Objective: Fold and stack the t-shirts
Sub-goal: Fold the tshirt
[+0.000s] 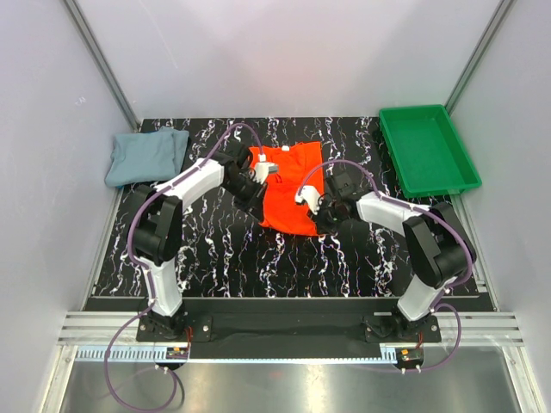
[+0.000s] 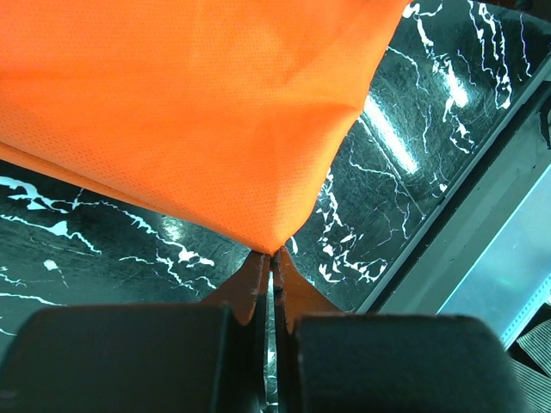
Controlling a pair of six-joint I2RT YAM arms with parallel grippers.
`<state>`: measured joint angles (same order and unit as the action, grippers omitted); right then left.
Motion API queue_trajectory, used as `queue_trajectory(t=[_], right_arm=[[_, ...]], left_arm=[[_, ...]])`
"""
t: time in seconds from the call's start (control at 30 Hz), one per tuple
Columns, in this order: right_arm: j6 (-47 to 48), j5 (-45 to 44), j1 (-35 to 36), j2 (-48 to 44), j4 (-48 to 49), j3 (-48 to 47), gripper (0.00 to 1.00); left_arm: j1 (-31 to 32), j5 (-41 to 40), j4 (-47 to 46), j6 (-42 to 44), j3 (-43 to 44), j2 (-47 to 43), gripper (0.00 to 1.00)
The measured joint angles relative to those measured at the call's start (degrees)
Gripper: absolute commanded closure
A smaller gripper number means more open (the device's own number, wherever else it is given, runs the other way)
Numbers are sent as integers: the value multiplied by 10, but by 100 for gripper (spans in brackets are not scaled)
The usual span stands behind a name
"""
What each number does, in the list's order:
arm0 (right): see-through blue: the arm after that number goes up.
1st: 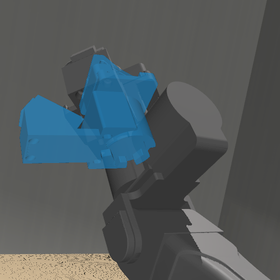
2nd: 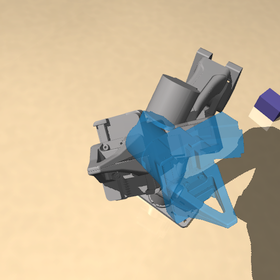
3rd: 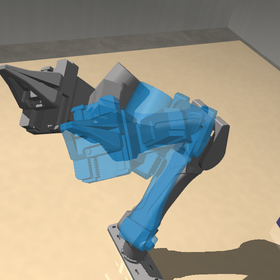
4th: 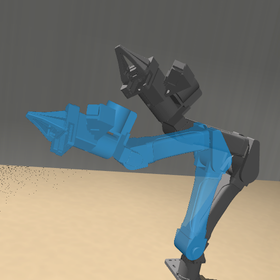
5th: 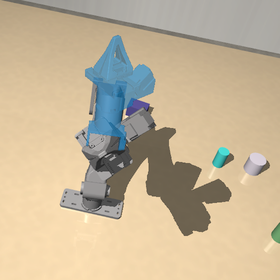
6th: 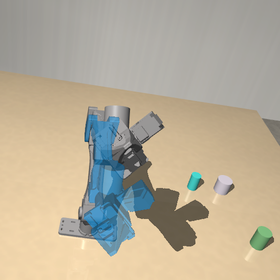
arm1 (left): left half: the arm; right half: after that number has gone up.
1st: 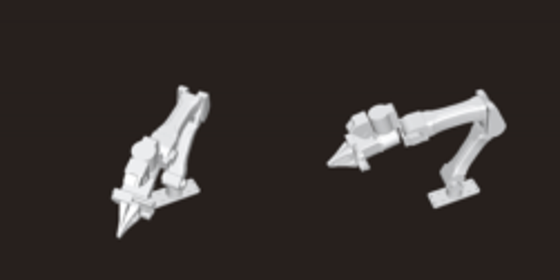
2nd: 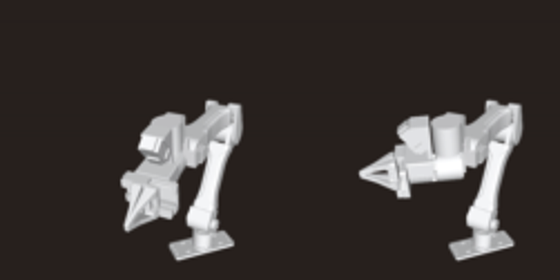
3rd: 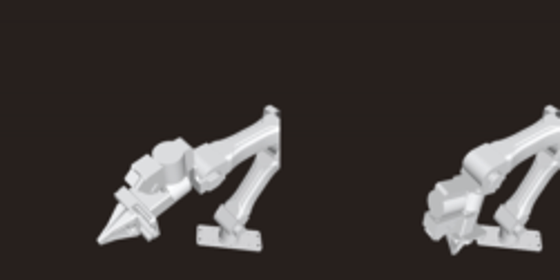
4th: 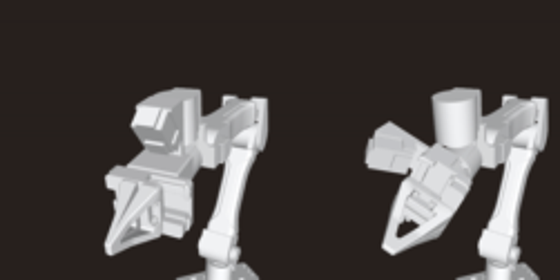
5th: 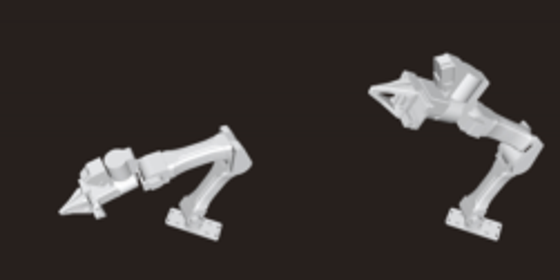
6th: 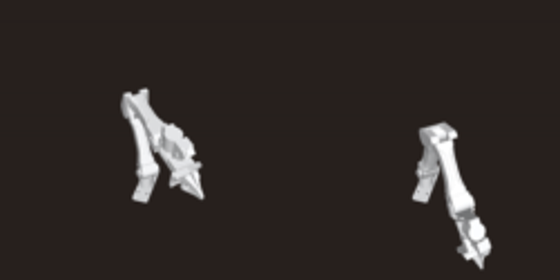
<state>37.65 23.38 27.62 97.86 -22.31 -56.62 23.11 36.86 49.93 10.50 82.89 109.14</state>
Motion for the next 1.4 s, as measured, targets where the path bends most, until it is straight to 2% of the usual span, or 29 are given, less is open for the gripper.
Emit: queue_trajectory(t=[0.13, 0.4, 0.6, 0.83, 1.1, 1.27, 1.4], right_arm=[[1, -4, 0, -23, -11, 0, 100], [-6, -8, 0, -142, -53, -20, 100], [-17, -12, 2, -196, -83, -28, 100], [-22, -13, 3, -241, -149, -45, 100], [-26, -23, 3, -258, -165, -80, 100], [-31, -48, 3, -224, -129, -79, 100], [-35, -67, 0, -184, -93, -78, 100]], left_arm=[[-7, 0, 2, 3, 0, 0, 100], [-21, 0, 46, 31, 11, 0, 100], [-21, 1, 68, 41, 11, -1, 100], [-20, 3, 92, 43, 25, -50, 100], [-18, 2, 138, 58, 167, -60, 100], [-17, -2, 166, 71, 311, 35, 100], [-17, -11, 172, 78, 382, 122, 100]])
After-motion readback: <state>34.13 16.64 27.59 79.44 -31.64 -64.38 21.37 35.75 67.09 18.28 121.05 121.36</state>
